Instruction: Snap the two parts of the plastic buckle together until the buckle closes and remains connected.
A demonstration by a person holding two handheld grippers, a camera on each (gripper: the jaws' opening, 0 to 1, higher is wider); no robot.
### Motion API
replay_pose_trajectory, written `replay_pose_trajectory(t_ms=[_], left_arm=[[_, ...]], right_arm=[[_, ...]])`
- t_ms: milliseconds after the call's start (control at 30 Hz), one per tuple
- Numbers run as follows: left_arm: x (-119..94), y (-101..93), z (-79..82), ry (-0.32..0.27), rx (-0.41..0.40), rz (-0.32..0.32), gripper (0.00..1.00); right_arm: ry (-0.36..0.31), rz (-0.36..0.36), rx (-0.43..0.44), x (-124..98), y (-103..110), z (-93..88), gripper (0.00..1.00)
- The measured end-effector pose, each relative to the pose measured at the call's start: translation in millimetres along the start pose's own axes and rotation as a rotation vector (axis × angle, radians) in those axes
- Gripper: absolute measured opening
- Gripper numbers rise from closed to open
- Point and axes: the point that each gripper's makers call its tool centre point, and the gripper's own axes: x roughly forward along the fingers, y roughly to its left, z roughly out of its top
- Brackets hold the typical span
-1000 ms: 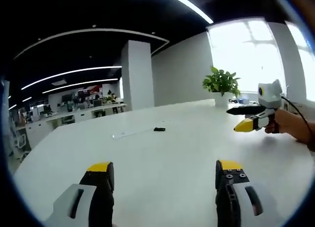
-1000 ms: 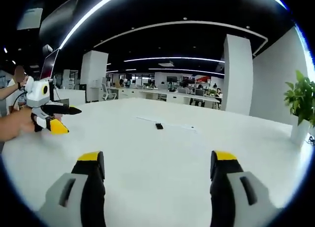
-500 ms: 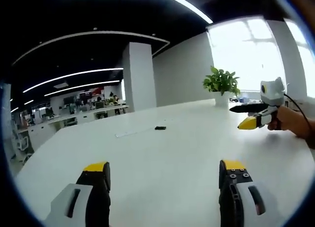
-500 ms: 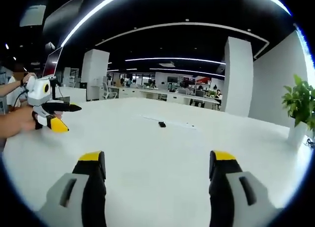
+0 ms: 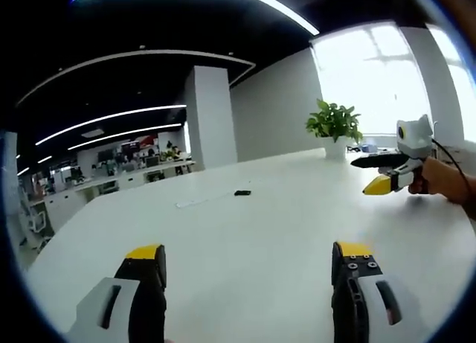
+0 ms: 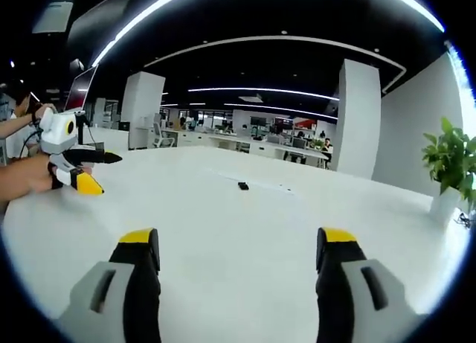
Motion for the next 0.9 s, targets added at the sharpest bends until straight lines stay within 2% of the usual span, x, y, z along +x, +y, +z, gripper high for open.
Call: replay_pose_trajectory(t_ms=[133, 300, 400, 467, 733, 900], left_arm=[[-2, -2.6, -2.4, 0.010, 0.021, 0.002, 0.93], [-5, -9.3, -6.7, 0.025, 0.053, -0.008, 0.86], [-4, -6.7, -7.0, 0.032, 0.023, -0.021, 0.81], [-4, -1.9, -6.4, 0.031, 0.014, -0.011, 0.80], [-9, -3.2, -5.8, 0.021, -0.004, 0.007, 0.80], [-11, -5.6, -5.0, 0.014, -0.033, -0.008, 0.80]], right_arm=[[0.008, 0.007, -0.017, 0, 4, -1.9, 0.87], [-0.003, 0.014, -0.009, -2, 8, -1.4, 0.87], [-0.001, -0.008, -0.015, -1, 4, -2.2, 0.86], [-0.007, -0.003, -0.005, -3, 6, -1.9, 0.86], [-0.003, -0.002, -0.021, 1, 4, -1.1, 0.83], [0.007, 0.004, -0.014, 5, 1, -2.2, 0.84]])
